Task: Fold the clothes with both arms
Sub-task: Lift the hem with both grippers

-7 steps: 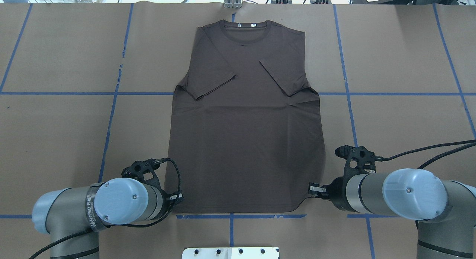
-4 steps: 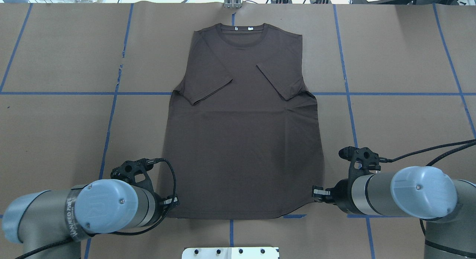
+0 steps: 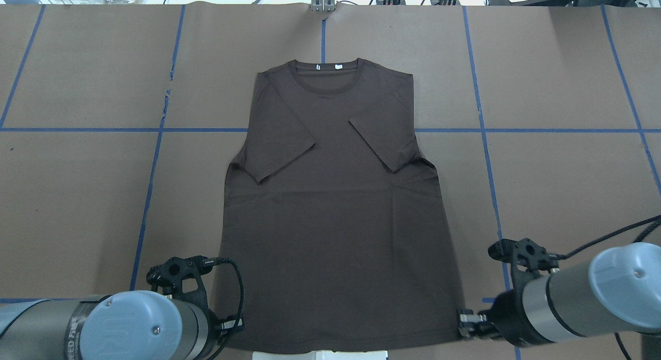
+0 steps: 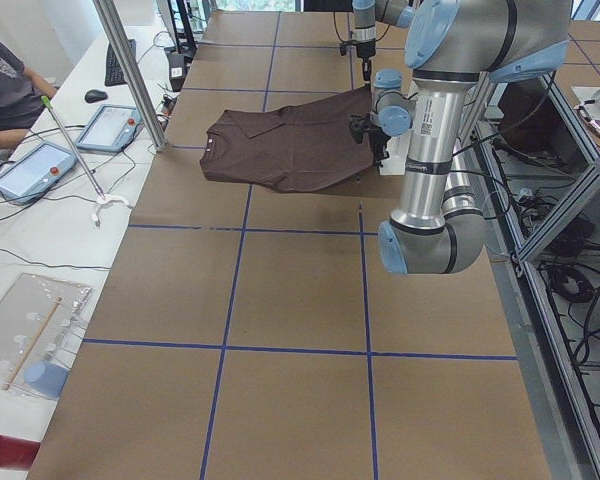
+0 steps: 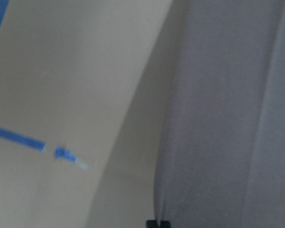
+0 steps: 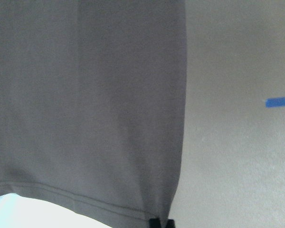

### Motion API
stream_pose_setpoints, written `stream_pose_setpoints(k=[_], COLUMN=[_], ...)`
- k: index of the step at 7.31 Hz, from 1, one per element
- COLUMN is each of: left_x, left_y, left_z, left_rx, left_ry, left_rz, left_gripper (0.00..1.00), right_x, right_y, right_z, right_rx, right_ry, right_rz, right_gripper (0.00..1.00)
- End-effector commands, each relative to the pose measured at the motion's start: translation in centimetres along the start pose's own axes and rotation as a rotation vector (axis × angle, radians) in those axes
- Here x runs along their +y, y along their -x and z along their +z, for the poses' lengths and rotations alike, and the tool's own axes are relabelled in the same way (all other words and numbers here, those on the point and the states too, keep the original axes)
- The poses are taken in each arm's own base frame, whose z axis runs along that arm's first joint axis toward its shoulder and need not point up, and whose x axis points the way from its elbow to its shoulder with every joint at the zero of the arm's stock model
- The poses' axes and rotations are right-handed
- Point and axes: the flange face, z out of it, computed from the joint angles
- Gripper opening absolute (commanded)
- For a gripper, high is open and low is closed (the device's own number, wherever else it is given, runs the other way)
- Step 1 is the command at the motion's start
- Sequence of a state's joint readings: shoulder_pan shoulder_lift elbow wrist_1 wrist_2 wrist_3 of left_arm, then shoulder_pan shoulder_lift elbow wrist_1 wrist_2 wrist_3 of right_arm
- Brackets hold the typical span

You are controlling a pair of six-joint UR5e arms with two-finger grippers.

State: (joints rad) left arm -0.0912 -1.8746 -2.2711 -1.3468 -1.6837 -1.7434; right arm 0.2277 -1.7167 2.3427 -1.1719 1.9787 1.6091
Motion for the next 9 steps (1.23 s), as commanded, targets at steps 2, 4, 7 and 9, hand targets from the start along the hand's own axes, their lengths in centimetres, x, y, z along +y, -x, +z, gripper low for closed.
stream_pose_setpoints(k=[2, 4, 7, 9], left_x=[2.4, 0.5, -7.2, -14.4], left_y=[1.8, 0.6, -0.2, -1.0], left_z=[-2.1, -4.4, -6.5, -6.8], left_rx=[0.009, 0.070, 0.093, 0.085], left_ry=[0.041, 0.018, -0.094, -0.168], left_rz=[0.086, 0.085, 0.106, 0.078], left_gripper=[0.00, 0.00, 0.00, 0.00], right_x=[2.4, -1.1, -11.4, -19.2], right_y=[-0.7, 1.6, 4.4, 5.1], right_z=[-1.6, -2.2, -3.7, -6.2], right_rx=[0.004, -0.060, -0.126, -0.144], right_ry=[0.084, 0.004, -0.185, -0.316], right_rz=[-0.016, 0.000, 0.057, 0.125], right_gripper=[0.00, 0.00, 0.00, 0.00])
